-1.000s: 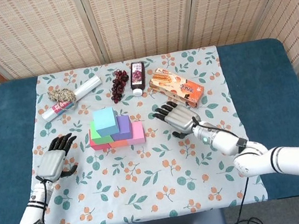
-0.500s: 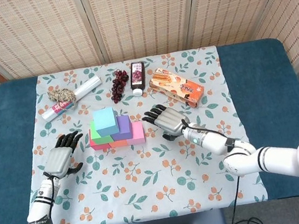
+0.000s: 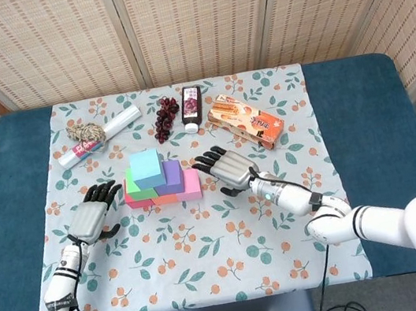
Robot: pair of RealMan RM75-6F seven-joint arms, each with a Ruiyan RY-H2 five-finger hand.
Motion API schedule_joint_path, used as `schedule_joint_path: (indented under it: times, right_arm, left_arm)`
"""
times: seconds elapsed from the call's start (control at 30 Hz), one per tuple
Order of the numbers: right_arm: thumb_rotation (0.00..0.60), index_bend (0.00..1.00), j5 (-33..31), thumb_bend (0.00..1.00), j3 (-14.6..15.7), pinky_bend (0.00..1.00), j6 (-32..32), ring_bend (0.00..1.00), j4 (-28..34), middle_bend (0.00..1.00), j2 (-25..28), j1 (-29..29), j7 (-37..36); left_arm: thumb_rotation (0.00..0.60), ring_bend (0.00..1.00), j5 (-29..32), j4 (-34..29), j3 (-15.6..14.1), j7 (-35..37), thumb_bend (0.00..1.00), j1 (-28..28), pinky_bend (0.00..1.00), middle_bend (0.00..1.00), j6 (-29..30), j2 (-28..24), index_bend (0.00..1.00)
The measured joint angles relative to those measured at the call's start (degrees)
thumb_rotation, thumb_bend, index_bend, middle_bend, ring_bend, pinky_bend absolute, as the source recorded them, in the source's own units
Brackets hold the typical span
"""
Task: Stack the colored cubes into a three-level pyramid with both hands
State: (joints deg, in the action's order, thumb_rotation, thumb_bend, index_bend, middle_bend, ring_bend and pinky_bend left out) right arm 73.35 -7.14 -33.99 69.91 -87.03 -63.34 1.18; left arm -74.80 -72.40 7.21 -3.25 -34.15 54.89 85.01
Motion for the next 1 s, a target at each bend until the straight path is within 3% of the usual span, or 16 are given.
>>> schedule_joint_path:
  times: [1.0]
  right_arm:
    - [0.600,0.00,1.6,0.35,-1.4,0.00,1.0,0.00,-5.1,0.00,-4.4,-1.3,-0.5]
  left_arm:
    - [0.600,0.00,0.2,0.5,-0.4,-2.2,0.30,-2.1,0.00,0.00,-1.0,1.0,0.06]
